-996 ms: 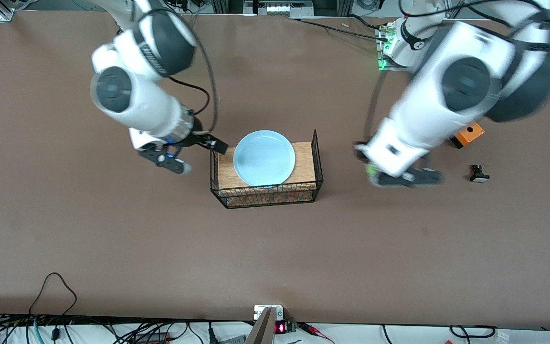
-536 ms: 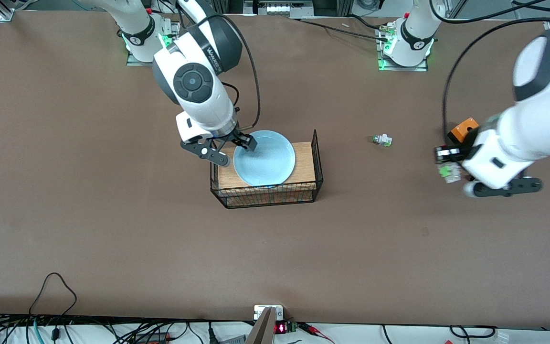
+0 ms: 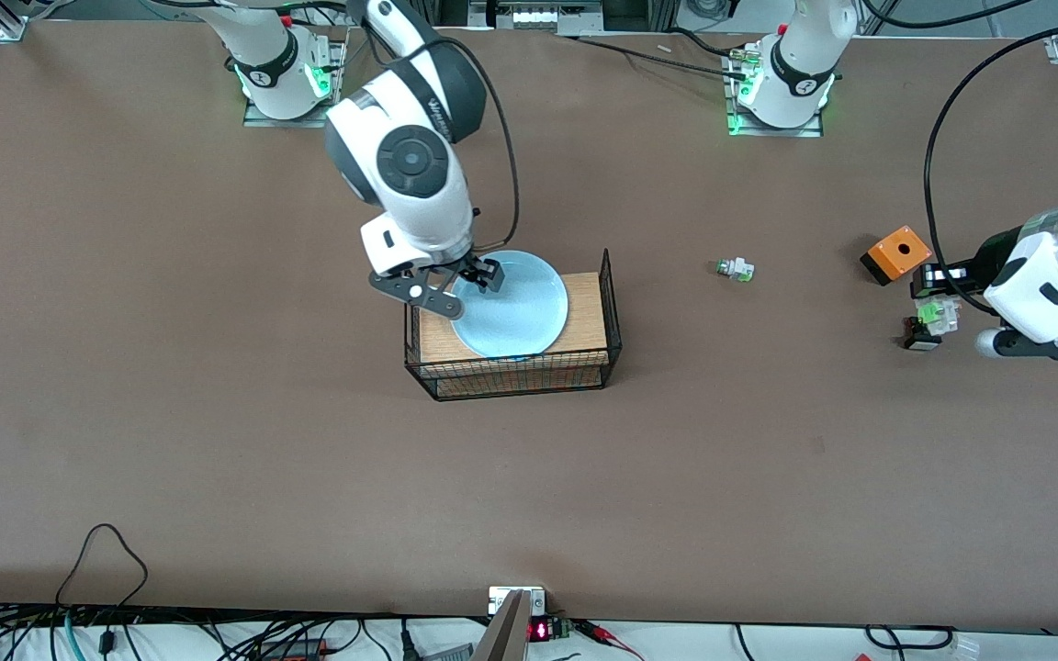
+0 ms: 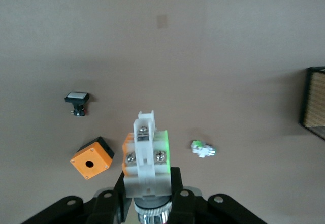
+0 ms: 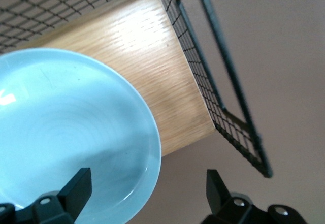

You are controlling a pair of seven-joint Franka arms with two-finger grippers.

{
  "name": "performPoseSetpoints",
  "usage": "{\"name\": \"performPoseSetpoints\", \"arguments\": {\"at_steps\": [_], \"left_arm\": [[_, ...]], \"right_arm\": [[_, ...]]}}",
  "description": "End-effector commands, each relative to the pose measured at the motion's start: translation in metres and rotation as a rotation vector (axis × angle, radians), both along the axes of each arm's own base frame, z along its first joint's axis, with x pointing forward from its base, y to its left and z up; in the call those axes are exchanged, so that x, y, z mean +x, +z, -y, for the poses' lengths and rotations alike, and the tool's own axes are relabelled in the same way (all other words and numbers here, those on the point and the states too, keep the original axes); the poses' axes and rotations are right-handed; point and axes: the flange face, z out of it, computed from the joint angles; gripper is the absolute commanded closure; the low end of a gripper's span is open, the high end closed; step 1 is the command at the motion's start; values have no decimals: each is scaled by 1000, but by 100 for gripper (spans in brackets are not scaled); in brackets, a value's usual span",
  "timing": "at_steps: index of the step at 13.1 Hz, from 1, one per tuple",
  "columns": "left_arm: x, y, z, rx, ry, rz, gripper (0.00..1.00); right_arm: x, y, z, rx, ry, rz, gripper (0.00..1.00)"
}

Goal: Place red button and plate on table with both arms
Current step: 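Set the button with the left gripper while the right gripper grips the plate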

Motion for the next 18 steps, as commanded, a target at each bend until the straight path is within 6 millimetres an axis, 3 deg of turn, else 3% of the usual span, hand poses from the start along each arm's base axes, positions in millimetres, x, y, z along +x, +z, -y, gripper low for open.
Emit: {"name": "performPoseSetpoints", "arguments": {"at_steps": [1, 4, 9, 11, 15, 18], "left_arm": [[-35, -34, -13, 1, -3, 9, 100], [-48, -93, -18, 3, 4, 4, 100], [-54, -181, -19, -17, -28, 15, 100], [-68, -215, -31, -23, -39, 69, 100], [-84, -262, -35, -41, -86, 55, 100], [-88, -290, -26, -47, -101, 7, 100]], "right_arm": [[-2, -6, -10, -24, 5, 14, 0], [-5, -14, -14, -35, -12, 11, 0], [-12, -20, -22, -101, 53, 54, 11], [-14, -24, -24, -107, 58, 49, 13], [-15, -26, -24, -111, 63, 44, 26], [-19, -29, -20, -134, 65, 8, 46]]}}
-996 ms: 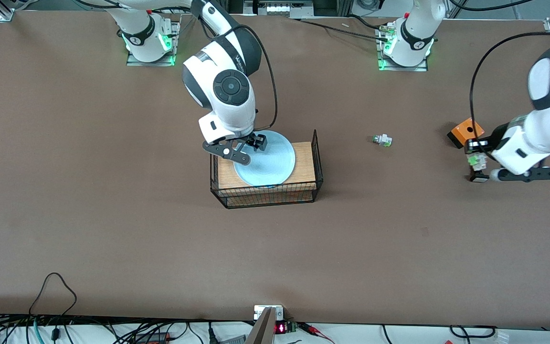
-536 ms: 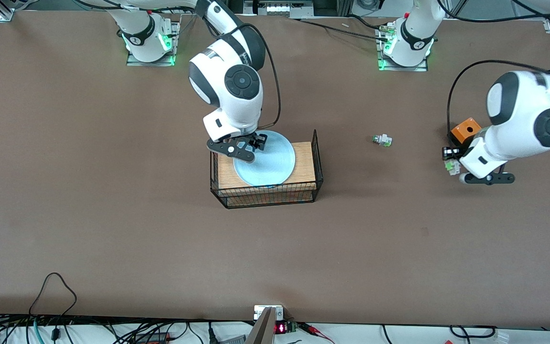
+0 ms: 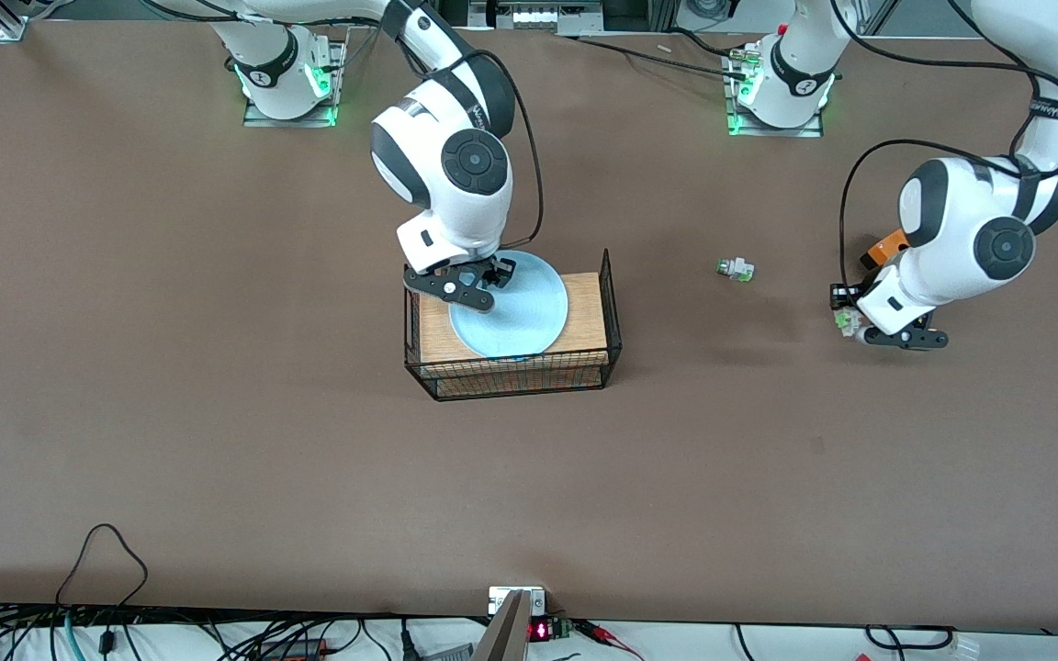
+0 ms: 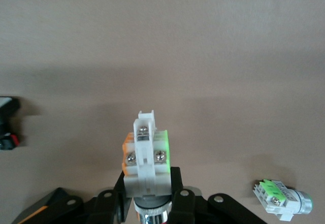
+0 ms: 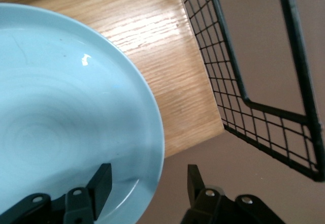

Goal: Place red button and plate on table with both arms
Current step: 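Set the button with the left gripper while the right gripper grips the plate, then open the left gripper and withdraw while the right gripper lifts the plate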

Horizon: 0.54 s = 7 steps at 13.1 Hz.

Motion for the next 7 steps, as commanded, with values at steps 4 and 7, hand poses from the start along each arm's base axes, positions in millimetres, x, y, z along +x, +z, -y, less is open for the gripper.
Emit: {"name": "performPoseSetpoints", "arguments": {"at_steps": [4, 7], "left_arm": [[-3, -38, 7, -24, -23, -35, 100], [-7, -56, 8, -27, -21, -31, 100]], "right_arm": [[-4, -1, 7, -64, -12, -50, 67], [-3, -3, 11, -73, -21, -68, 87]]}}
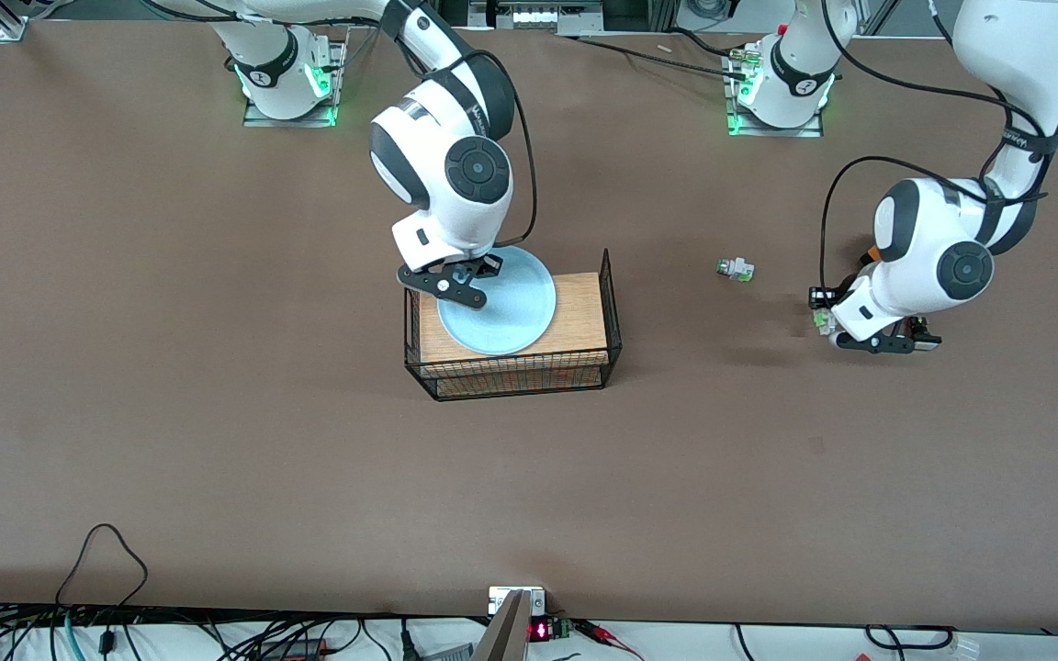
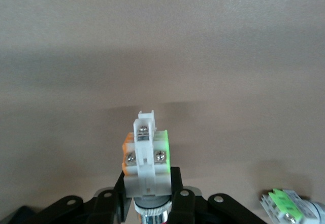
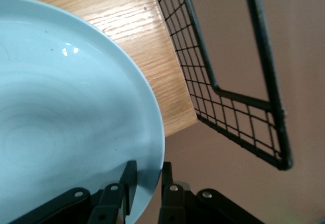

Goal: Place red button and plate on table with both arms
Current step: 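Open the left gripper and withdraw while the right gripper lifts the plate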

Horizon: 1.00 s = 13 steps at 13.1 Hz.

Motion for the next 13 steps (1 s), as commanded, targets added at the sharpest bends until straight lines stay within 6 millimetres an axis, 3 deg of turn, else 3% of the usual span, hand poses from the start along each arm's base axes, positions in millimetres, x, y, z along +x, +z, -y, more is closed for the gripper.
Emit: {"name": "performPoseSetpoints", "arguments": {"at_steps": [1, 2, 3, 5, 6, 9, 13], "left_arm": [[-2, -12, 1, -14, -10, 13, 97], [-3, -15, 3, -14, -13, 10, 93], [-3, -15, 3, -15, -17, 7, 78], [-2, -9, 5, -13, -16, 3, 13], [0, 2, 5, -11, -23, 2, 0], [16, 44, 13, -3, -32, -7, 0], [56, 131, 19, 8, -43, -7, 0]], "right_arm": [[1, 1, 1, -1, -21, -24, 92], [0, 2, 0, 20, -36, -41, 96], [0, 2, 1, 40, -57, -61, 100], [3, 2, 3, 56, -81, -74, 100], [5, 2, 6, 57, -85, -75, 100], [6, 5, 6, 65, -87, -75, 100], [14, 13, 18, 105, -143, -104, 100]]}}
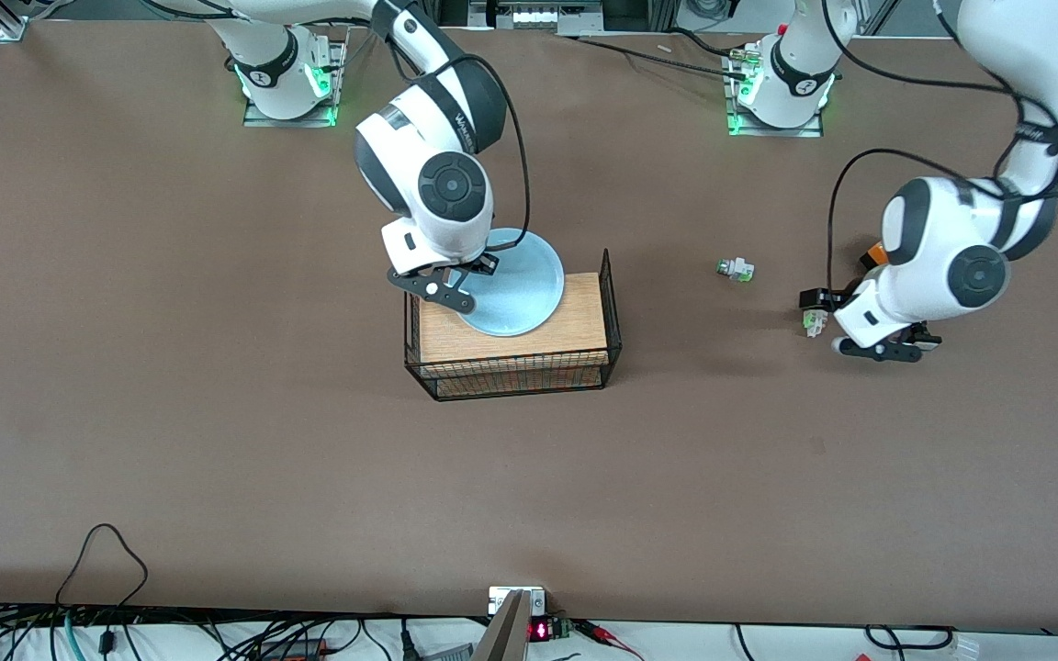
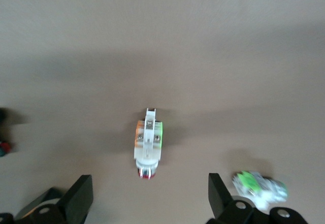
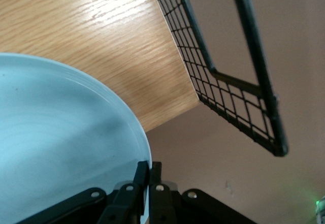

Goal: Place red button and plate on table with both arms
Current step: 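Open the left gripper and withdraw while the right gripper lifts the plate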

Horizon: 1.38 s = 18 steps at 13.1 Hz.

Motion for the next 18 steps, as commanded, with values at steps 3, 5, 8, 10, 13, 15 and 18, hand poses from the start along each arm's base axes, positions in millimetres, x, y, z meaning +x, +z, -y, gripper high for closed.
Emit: {"name": "performPoseSetpoints", "arguments": {"at_steps": [3, 5, 8, 10, 13, 15, 18], "left_arm": [[38, 115, -1, 2, -6, 19, 0], [44, 166, -1, 5, -4, 34, 0], [39, 233, 0, 11, 9, 107, 0], [30, 262, 2, 17, 38, 156, 0], [25, 289, 11, 27, 68, 205, 0], [27, 311, 10, 30, 76, 242, 0], [26, 319, 3, 27, 78, 250, 0]], "right_arm": [[11, 26, 14, 6, -39, -25, 100], [17, 42, 19, 1, -46, -37, 100], [18, 46, 22, 8, -56, -46, 100], [21, 61, 28, 67, -98, -68, 100], [15, 74, 33, 60, -96, -91, 100], [12, 90, 34, 111, -119, -114, 100], [13, 100, 43, 112, -128, -126, 100]]}}
